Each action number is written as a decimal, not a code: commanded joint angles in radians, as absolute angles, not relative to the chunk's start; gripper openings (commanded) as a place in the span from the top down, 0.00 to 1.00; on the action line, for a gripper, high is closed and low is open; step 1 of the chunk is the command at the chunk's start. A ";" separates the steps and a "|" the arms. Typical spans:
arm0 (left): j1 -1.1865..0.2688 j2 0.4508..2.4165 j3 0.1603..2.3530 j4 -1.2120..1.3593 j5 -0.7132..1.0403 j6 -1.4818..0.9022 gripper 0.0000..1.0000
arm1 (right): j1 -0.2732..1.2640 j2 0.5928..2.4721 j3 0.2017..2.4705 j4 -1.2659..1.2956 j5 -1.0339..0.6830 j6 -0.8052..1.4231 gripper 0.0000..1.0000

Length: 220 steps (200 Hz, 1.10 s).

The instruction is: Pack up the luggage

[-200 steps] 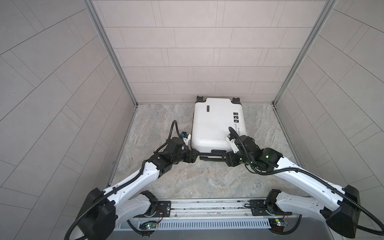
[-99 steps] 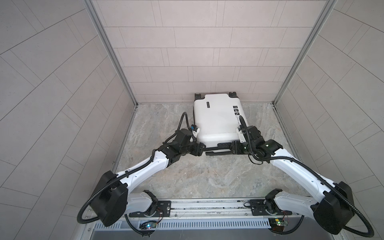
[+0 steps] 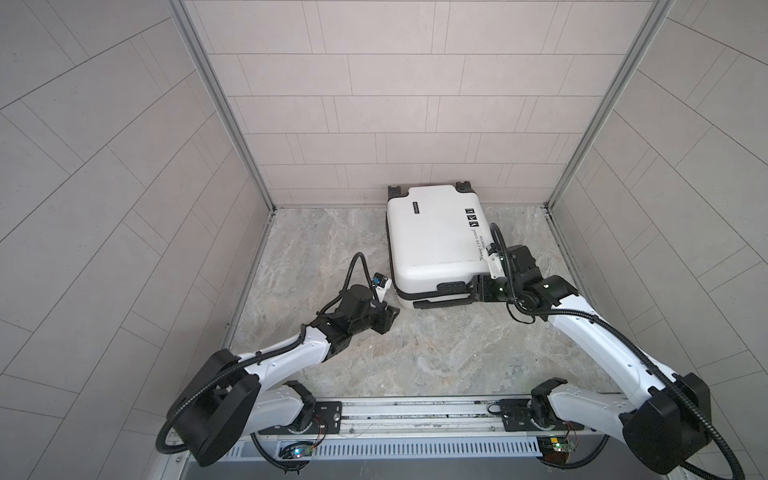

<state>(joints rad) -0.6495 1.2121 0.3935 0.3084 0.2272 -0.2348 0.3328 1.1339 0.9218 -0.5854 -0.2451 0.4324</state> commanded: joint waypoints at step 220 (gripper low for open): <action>-0.654 1.439 0.366 0.858 0.164 0.008 0.77 | 0.327 1.069 0.913 -0.623 -0.278 0.444 0.33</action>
